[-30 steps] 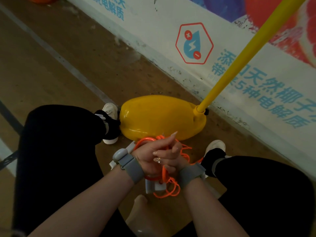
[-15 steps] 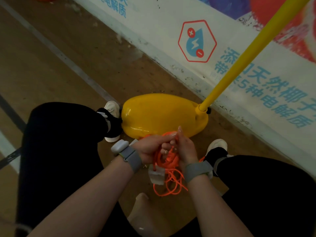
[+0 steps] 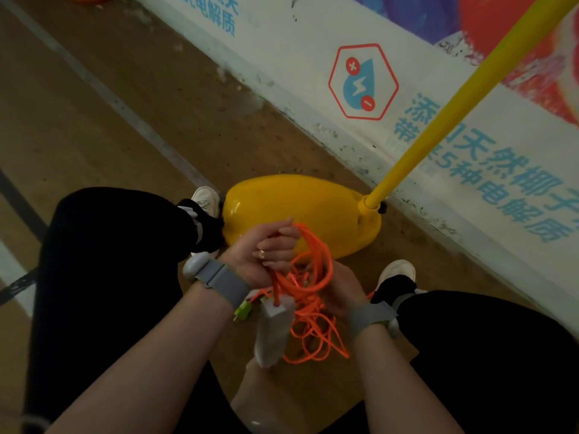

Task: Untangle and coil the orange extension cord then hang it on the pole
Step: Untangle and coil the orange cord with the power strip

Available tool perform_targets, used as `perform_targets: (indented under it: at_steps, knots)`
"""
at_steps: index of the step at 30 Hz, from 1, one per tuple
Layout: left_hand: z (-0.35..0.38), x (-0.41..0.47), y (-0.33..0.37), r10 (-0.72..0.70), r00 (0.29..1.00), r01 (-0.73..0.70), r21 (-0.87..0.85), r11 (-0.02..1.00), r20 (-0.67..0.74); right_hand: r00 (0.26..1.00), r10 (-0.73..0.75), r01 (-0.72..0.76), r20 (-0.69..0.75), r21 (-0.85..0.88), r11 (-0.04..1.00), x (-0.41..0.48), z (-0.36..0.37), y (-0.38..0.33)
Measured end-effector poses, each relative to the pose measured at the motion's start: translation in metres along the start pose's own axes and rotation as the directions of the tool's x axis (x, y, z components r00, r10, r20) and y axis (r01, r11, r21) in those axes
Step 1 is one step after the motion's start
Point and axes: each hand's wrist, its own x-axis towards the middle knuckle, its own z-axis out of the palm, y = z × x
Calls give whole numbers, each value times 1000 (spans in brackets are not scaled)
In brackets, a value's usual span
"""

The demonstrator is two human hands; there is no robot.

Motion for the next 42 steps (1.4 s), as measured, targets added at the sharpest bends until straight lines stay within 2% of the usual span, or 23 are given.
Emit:
perform_targets:
  at_steps: [2,3,6,9,10,11,13,15,18,21,22,24,25,26,27,28,29,30,31,33,36,40,42]
  knots:
    - [1,-11,14,133,990,-131,33,991,-53,989,-117,89,-91,-269,959,3,-4,3]
    - [3,-15,21,182,980,-176,83,981,-74,981,-169,117,-95,-406,906,3,-5,3]
    - [3,-24,34,348,929,-349,22,937,-121,975,-203,93,-84,-680,727,3,-9,4]
    - [7,-31,43,626,737,-613,136,778,-257,1000,-1,-24,-27,-928,373,0,-13,13]
    - [10,-30,44,684,676,-662,180,727,-274,999,40,-24,-11,-938,346,-2,-13,16]
    - [12,-27,43,732,614,-684,265,680,-295,999,53,-10,11,-923,384,-3,-13,16]
    - [9,-19,40,809,477,-655,476,587,-343,996,-56,87,68,-861,501,-8,-6,12]
    - [0,-11,35,852,378,-631,573,524,-363,975,-208,179,77,-825,536,-14,11,2]
    - [-8,-9,31,839,386,-708,460,536,-383,966,-257,104,16,-938,330,-22,30,-2]
    - [-4,-6,27,822,430,-743,371,557,-374,981,-191,-11,-16,-1000,26,-25,33,10]
    - [-1,-4,24,816,447,-741,359,568,-367,993,-118,2,6,-999,-37,-23,31,15]
    - [-4,-2,18,808,466,-701,406,586,-361,999,19,-32,-33,-998,-49,-22,32,18]
    - [-9,1,14,807,464,-643,488,590,-365,1000,-1,31,31,-996,-81,-21,33,19]
    - [-12,3,10,816,455,-570,588,574,-357,981,-93,156,171,-977,-146,-25,38,18]
    - [-18,8,5,833,428,-476,696,538,-351,943,-166,246,287,-941,-233,-30,44,13]
    - [-22,13,-1,842,410,-393,765,511,-351,900,-221,320,375,-915,-247,-40,54,4]
    - [-27,18,-8,844,401,-290,824,486,-357,864,-205,407,461,-877,-254,-47,63,1]
    - [-33,22,-15,842,407,-204,864,461,-353,847,-116,492,518,-849,-195,-54,69,0]
    - [-40,26,-21,834,426,-101,898,428,-349,857,10,507,516,-838,-203,-58,71,-3]
    - [-51,27,-27,757,537,56,911,408,-372,887,50,461,459,-878,-130,-59,68,-9]
    - [-57,18,-28,569,704,209,890,405,-424,880,-27,475,474,-877,70,-56,57,-25]
    - [-39,15,-36,381,771,264,800,539,-511,893,-278,432,354,-849,304,-46,26,-55]
    - [-27,18,-38,271,831,241,753,612,-486,897,-369,392,245,-825,407,-40,12,-57]
